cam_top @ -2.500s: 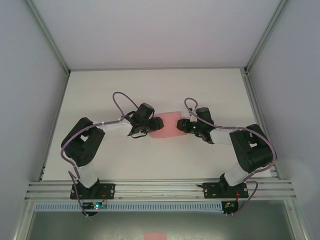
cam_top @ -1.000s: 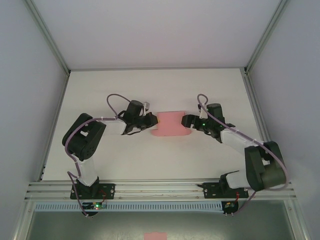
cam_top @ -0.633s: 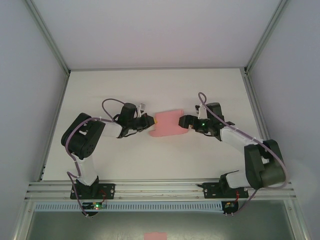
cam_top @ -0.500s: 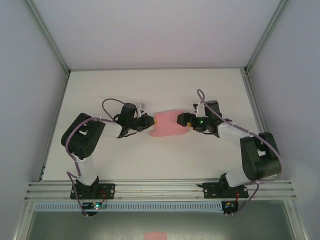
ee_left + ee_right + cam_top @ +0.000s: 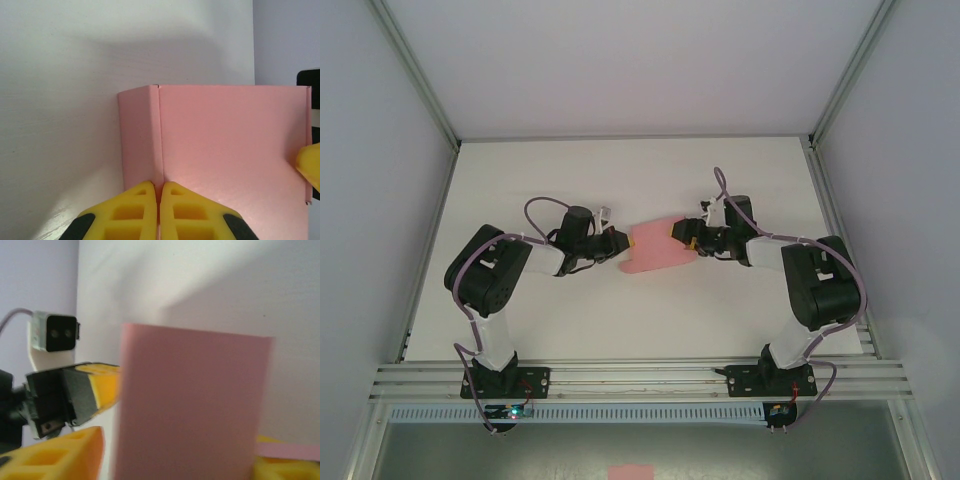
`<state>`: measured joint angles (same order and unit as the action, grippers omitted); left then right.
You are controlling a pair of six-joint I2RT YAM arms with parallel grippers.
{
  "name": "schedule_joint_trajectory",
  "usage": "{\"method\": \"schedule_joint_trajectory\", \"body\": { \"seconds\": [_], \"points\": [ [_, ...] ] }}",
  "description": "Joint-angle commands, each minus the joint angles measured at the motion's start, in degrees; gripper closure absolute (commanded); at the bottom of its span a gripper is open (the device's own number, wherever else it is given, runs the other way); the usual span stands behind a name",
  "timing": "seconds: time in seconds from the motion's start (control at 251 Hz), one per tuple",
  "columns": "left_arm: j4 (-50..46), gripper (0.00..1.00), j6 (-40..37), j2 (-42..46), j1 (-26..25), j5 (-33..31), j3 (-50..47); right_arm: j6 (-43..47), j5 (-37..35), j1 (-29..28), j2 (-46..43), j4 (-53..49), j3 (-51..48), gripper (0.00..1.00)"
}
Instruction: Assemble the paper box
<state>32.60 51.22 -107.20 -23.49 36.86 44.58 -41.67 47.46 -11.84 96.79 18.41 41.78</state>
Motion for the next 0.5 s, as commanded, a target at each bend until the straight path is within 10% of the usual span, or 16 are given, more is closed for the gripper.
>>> {"method": "schedule_joint_trajectory", "body": {
  "seconds": [0.0, 0.124, 0.303, 0.499],
  "points": [
    [-6.41, 0.91, -3.37, -2.02, 0.36, -2.05, 0.00, -0.93, 2.98, 0.37, -2.40, 3.02, -0.51, 0.55],
    [-6.34, 0.79, -7.92, 1.79, 0.39, -3.16, 1.88, -0.60, 2.01, 0.89, -4.99, -0.14, -1.11, 0.65],
    [-17.40, 0.01, -26.93, 14.57, -0.49, -8.64, 7.68, 0.19, 0.63, 1.99, -11.21, -6.16, -0.85, 0.62],
    [-30.45, 0.00, -62.18, 30.35, -13.13, -24.45, 9.92, -3.81, -0.63, 3.15, -16.97, -16.53, 1.92, 0.64]
  ]
}}
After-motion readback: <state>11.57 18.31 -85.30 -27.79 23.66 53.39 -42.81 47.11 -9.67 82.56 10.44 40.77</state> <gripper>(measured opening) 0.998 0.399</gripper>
